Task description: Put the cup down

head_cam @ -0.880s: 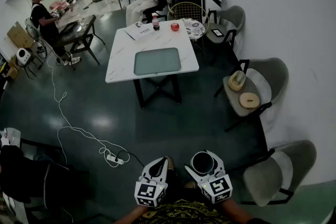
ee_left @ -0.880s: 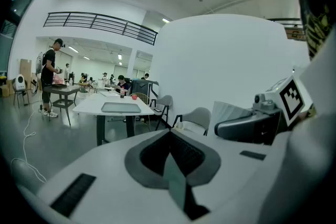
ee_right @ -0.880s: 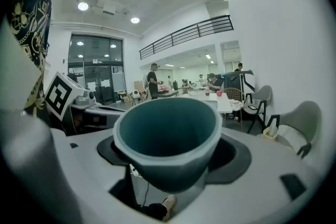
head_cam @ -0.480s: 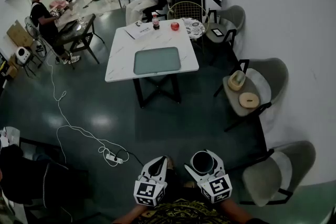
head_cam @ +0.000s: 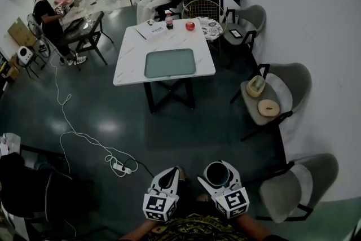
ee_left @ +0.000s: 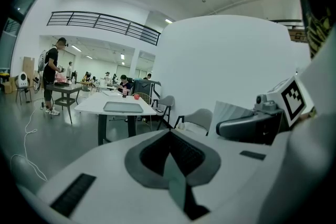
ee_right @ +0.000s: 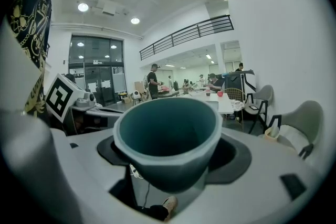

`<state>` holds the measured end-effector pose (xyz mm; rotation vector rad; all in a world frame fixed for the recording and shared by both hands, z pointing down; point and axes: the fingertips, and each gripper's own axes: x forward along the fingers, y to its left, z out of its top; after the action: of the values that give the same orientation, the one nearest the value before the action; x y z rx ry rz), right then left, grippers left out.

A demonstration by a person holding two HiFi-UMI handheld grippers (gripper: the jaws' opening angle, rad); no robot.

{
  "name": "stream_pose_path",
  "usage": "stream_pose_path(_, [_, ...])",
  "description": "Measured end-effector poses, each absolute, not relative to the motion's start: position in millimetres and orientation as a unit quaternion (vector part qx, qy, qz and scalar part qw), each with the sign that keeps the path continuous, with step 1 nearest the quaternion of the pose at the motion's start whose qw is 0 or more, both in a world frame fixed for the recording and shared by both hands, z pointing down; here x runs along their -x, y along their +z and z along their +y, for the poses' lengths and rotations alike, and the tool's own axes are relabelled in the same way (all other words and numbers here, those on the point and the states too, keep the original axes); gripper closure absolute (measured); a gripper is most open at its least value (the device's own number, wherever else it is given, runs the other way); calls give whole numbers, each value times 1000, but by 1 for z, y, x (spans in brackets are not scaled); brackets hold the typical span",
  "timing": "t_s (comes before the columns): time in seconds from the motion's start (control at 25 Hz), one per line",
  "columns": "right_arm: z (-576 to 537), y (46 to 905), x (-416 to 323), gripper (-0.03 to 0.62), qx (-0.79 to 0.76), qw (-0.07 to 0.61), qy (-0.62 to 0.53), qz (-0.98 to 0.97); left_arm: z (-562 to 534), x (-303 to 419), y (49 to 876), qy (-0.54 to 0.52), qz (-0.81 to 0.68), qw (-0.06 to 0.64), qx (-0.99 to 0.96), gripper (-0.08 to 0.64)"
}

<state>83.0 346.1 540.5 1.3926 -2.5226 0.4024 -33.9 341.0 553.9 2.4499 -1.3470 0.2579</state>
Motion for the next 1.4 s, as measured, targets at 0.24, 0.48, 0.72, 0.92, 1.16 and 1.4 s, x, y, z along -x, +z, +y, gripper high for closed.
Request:
stream_pose_path(0.24, [338, 549, -84, 206, -472, 111, 150, -861, 330, 31, 556, 93, -468, 174, -862, 552])
stream_pose_path(0.48, [324, 558, -79, 206, -471, 109, 159, -861, 314, 35, 560, 98, -466, 178, -861, 551])
stream_pose_path(0.72, [296, 560, -76, 206, -473, 110, 171, -857, 286, 38, 562, 100, -465, 181, -861, 552])
stream_pose_path(0.92, [268, 558, -76, 206, -473, 114, 171, -857, 256, 39, 559, 93, -465, 184, -861, 551])
stream_pose_path(1.16, [229, 545, -76, 206, -480, 118, 160, -854, 218, 40, 555, 79, -464, 188, -862, 552])
stream_pose_path(1.4, [199, 533, -71, 206, -487, 122, 147, -852, 184, 45, 546, 64, -459, 186, -866, 551])
